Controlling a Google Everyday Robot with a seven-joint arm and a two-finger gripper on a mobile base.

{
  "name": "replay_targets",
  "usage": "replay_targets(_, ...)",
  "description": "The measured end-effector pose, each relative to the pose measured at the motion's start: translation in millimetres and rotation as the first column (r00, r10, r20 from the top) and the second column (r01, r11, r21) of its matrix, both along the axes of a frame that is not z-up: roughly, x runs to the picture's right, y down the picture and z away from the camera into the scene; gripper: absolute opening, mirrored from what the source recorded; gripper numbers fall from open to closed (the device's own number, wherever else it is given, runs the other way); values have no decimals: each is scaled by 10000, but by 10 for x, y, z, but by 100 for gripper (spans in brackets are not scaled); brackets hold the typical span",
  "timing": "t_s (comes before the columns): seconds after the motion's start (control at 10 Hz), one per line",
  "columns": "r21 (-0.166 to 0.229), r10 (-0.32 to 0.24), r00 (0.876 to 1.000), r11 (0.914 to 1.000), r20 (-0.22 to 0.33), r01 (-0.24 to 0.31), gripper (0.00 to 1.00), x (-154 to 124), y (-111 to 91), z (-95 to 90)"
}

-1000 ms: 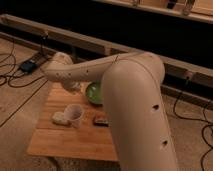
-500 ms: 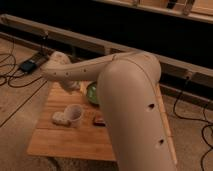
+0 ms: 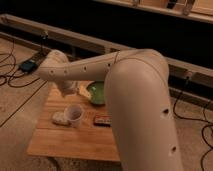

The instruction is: Pick up the ceramic cup

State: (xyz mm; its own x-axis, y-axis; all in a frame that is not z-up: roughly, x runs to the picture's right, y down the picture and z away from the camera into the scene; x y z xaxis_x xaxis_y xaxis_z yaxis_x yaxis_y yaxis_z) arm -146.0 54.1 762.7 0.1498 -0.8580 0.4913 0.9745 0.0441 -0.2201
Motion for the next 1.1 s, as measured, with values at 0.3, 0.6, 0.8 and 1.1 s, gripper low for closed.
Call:
replay_targets(0.3, -151, 278, 9996, 9995, 27, -278, 80, 365, 246, -164)
replay_targets(0.6, -380, 759, 9968, 9965, 247, -750, 80, 729, 553, -170)
replay_targets(0.8, -529, 867, 9949, 9951, 514, -839, 80, 725, 651, -176)
replay_targets(1.1, -674, 760, 9936, 9952, 834, -705, 80, 408, 623, -90)
